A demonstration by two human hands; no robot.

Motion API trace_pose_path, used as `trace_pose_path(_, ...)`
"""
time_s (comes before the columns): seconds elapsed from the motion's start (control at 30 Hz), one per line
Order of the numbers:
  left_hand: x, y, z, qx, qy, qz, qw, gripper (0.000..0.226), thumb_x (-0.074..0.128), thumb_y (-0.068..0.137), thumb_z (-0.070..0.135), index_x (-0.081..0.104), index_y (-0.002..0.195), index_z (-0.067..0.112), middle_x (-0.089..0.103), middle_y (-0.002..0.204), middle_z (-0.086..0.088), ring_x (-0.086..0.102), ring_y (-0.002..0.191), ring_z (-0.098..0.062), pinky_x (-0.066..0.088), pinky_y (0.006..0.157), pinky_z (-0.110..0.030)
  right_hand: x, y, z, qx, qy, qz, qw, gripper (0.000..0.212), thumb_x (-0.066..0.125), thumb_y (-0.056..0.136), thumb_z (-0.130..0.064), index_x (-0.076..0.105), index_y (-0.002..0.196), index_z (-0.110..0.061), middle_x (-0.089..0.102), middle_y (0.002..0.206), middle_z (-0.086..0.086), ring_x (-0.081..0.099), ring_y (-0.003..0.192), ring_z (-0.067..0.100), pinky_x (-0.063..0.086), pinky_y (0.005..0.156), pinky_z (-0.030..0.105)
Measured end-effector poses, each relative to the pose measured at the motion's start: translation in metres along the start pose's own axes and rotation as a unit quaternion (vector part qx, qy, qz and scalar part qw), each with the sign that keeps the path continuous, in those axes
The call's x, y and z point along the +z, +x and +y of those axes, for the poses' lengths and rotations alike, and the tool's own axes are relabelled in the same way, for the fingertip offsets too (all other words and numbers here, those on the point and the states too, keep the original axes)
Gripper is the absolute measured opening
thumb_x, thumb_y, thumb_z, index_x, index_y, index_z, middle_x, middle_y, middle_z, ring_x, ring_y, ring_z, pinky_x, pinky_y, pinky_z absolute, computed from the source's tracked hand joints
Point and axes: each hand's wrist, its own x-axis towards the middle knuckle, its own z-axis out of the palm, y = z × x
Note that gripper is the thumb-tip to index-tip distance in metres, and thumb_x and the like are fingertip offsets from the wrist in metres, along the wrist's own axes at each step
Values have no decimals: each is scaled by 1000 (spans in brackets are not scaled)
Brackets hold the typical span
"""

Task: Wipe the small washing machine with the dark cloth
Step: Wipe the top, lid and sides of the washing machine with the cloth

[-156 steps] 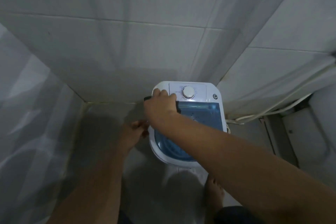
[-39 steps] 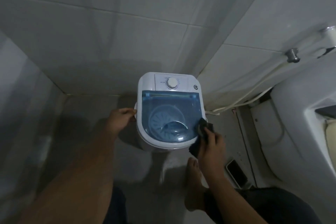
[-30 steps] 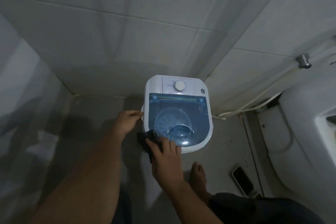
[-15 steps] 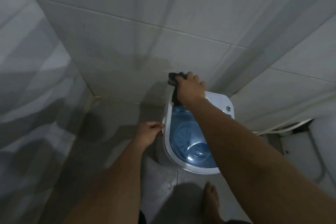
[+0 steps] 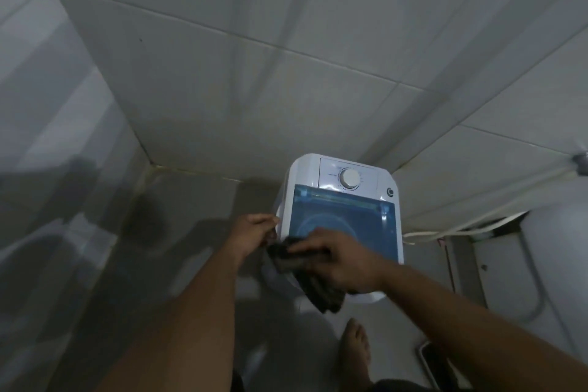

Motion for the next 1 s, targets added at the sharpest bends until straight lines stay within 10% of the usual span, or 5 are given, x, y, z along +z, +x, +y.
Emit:
trace_pose_path(0.27, 1, -1, 3, -8, 0, -6, 1000, 12, 68, 90, 11, 73, 81, 18, 67, 57, 2, 60, 53, -9, 49, 68, -27, -78, 108, 52, 137, -112, 290, 940, 41, 63, 94, -18, 63, 135, -19, 53, 122, 17, 62, 102, 39, 50, 96, 40)
trace_pose_path(0.47, 2, -2, 2, -52, -37, -5, 998, 8, 65, 92, 11, 71, 93, 16, 70, 66, -1, 61, 71, -18, 47, 76, -28, 3, 92, 33, 46, -254, 264, 929, 45, 64, 89, -27, 60, 133, -22, 54, 119, 18, 57, 93, 40, 52, 77, 49)
trace_pose_path(0.63, -1, -4, 1, -45, -36, -23, 998, 25, 56, 95, 3, 68, 117, 3, 70, 100, -19, 65, 94, -32, 56, 88, -37, 25, 30, 14, -29, -111, 128, 985, 41, 59, 98, -30, 57, 138, -32, 53, 121, 10, 61, 98, 33, 52, 87, 39)
trace_pose_path(0.8, 0, -5, 0, -49, -35, -23, 998, 15, 65, 91, 15, 75, 102, 11, 75, 77, -2, 68, 80, -21, 49, 102, -45, -30, 60, 29, 84, -82, 281, 953, 36, 58, 100, -25, 61, 135, -25, 50, 126, 9, 59, 107, 30, 49, 99, 37)
trace_pose_path(1.0, 0, -6, 5, -50, -36, -16, 998, 13, 61, 93, 10, 73, 98, 11, 73, 73, -4, 64, 78, -21, 52, 90, -38, 28, 53, 12, 2, -165, 219, 962, 36, 56, 99, -29, 60, 136, -28, 52, 121, 15, 58, 102, 40, 52, 84, 46)
